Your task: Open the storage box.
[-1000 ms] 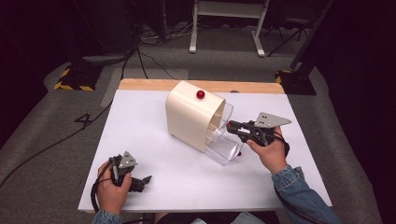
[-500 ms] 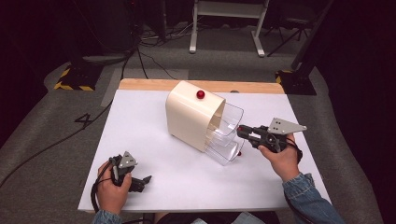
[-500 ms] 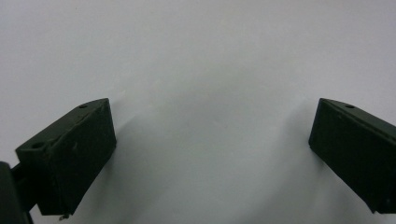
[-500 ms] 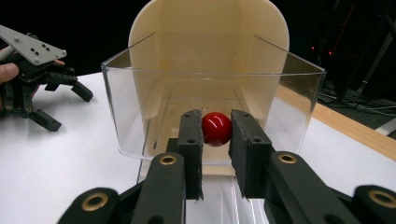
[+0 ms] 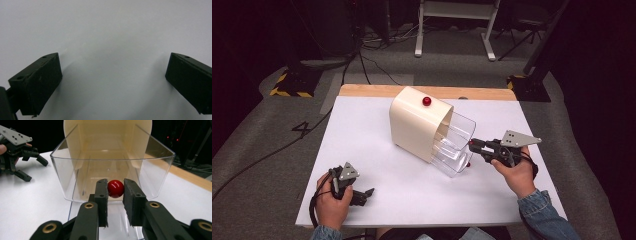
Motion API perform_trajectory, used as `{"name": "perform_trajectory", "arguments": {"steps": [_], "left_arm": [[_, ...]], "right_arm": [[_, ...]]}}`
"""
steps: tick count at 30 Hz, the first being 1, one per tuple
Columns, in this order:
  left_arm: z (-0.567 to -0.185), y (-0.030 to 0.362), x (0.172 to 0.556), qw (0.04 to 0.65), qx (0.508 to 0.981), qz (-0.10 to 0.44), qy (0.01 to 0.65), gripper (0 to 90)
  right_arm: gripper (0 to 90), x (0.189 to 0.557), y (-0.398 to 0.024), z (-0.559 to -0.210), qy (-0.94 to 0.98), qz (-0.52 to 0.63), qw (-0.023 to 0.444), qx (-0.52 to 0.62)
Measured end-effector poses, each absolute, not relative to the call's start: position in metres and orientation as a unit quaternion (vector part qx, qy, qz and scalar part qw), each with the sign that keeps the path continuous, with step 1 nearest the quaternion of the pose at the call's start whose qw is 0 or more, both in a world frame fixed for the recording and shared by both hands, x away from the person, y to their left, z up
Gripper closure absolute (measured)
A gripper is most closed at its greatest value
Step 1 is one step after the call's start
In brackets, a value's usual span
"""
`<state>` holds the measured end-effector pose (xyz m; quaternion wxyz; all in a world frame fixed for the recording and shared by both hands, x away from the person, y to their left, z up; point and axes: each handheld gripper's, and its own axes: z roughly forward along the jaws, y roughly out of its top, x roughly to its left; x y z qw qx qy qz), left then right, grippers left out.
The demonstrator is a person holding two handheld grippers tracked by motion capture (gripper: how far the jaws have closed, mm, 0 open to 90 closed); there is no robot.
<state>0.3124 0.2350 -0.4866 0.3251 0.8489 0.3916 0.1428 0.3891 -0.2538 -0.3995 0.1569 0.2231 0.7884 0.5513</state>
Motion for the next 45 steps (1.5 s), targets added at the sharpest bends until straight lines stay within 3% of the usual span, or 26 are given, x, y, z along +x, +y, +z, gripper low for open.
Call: {"name": "perform_trajectory", "arguments": {"steps": [3,10,30,45], "left_arm": [[-0.487,0.235,0.312,0.325,0.849,0.144,0.391,0.9],[-0.487,0.235,0.312,0.327,0.847,0.142,0.394,0.9],[-0.487,0.235,0.313,0.325,0.849,0.142,0.392,0.9],[-0.487,0.235,0.313,0.326,0.849,0.142,0.392,0.9]], "right_arm": [[73.3,0.39,-0.255,-0.402,0.788,0.551,0.153,0.226],[59.2,0.392,-0.256,-0.406,0.795,0.538,0.158,0.23],[36.9,0.369,-0.286,-0.412,0.829,0.473,0.157,0.255],[32.7,0.351,-0.338,-0.447,0.86,0.378,0.146,0.309]]}}
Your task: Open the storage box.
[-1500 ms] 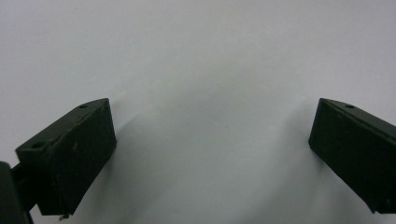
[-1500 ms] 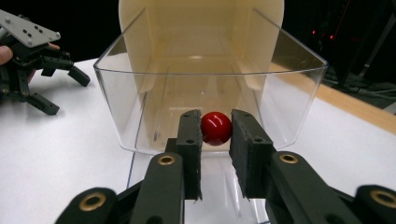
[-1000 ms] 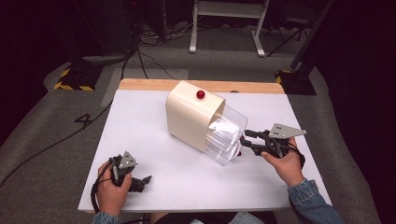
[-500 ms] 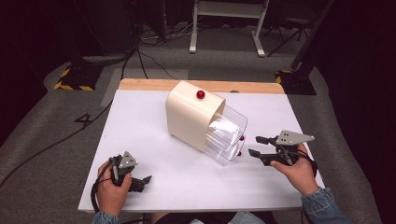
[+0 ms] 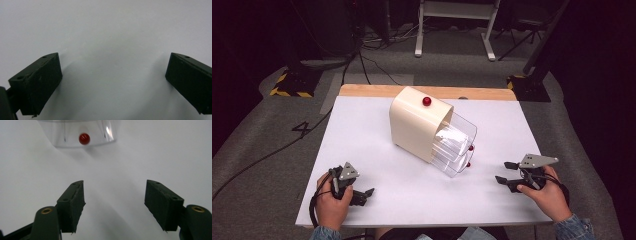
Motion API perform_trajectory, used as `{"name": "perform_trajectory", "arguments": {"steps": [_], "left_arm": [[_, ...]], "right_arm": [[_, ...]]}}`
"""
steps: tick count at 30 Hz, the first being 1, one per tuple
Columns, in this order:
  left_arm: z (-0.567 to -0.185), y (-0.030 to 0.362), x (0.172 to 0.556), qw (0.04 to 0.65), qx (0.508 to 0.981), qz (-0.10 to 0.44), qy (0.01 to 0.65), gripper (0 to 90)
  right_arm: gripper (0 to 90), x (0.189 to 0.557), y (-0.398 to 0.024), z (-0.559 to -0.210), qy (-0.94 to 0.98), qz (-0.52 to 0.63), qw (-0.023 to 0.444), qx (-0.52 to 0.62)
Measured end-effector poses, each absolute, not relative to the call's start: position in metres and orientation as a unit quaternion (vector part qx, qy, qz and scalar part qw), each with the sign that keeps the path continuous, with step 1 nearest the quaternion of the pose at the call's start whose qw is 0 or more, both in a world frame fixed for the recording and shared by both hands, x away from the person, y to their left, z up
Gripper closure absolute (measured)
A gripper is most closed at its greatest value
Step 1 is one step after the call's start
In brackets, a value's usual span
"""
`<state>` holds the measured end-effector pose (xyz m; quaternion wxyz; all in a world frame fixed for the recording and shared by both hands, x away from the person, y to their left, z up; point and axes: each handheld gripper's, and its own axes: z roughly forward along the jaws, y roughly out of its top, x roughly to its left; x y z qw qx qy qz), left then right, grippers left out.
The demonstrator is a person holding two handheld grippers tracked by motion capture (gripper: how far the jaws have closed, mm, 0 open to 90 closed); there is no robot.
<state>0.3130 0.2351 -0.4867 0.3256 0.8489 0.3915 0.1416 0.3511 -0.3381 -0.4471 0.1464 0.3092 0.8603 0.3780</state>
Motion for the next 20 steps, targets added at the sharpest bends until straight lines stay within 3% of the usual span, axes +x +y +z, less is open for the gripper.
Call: {"name": "perform_trajectory", "arguments": {"steps": [11,14,16,20], "left_arm": [[-0.487,0.235,0.313,0.326,0.849,0.142,0.391,0.9],[-0.487,0.235,0.313,0.326,0.849,0.141,0.392,0.9],[-0.487,0.235,0.313,0.326,0.849,0.141,0.392,0.9],[-0.487,0.235,0.313,0.325,0.849,0.142,0.392,0.9]], "right_arm": [[29.9,0.348,-0.362,-0.478,0.855,0.372,0.133,0.337],[26.9,0.344,-0.36,-0.481,0.856,0.372,0.152,0.326],[19.6,0.344,-0.359,-0.481,0.853,0.365,0.165,0.335],[19.3,0.344,-0.36,-0.482,0.851,0.365,0.164,0.34]]}}
